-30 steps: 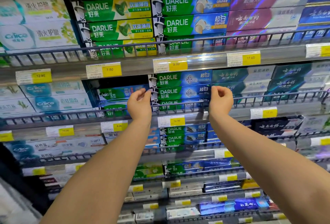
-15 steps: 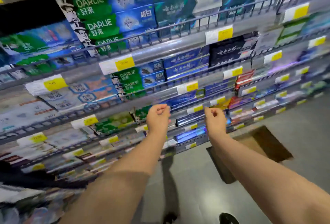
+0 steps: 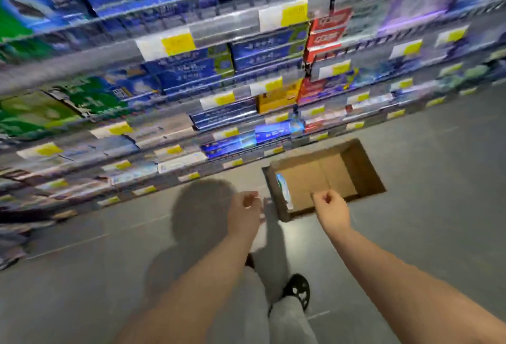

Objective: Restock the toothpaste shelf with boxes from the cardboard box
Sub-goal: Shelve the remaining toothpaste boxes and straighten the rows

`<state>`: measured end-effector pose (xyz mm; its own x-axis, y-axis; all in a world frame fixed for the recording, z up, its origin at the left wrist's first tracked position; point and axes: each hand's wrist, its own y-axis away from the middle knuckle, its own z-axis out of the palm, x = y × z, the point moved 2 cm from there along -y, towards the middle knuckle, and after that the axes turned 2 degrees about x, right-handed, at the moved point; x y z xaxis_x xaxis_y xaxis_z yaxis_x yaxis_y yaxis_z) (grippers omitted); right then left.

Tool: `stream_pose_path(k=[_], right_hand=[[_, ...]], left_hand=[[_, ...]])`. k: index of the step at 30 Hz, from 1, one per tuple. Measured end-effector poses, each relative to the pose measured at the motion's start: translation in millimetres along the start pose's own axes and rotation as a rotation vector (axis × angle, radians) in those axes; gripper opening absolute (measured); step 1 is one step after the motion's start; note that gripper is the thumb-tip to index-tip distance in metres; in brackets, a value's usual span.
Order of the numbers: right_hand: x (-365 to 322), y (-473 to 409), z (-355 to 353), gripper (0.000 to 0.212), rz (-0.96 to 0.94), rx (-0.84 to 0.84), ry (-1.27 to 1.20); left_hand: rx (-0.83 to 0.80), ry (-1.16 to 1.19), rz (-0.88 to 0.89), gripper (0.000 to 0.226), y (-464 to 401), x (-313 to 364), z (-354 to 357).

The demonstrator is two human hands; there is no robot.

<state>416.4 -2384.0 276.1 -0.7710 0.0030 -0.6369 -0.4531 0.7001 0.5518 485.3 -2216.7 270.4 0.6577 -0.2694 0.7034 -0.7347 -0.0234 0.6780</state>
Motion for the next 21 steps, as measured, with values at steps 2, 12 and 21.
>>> stream_pose_path(k=[2,12,21], right_hand=[[11,-27,-6,0.022,0.026,-0.057,0.051],[55,-196,22,0.031,0.025,-0.177,0.231],[137,-358,112,0.020,-0.046,-0.390,0.373]], left_hand=[[0.002,0.016,-0.044,0.022,-7,-13,23],[-0.067,-0.023,-0.239,0.017,-143,-54,171],[-0.085,-0.315,-0.253,0.041,-236,-138,266]])
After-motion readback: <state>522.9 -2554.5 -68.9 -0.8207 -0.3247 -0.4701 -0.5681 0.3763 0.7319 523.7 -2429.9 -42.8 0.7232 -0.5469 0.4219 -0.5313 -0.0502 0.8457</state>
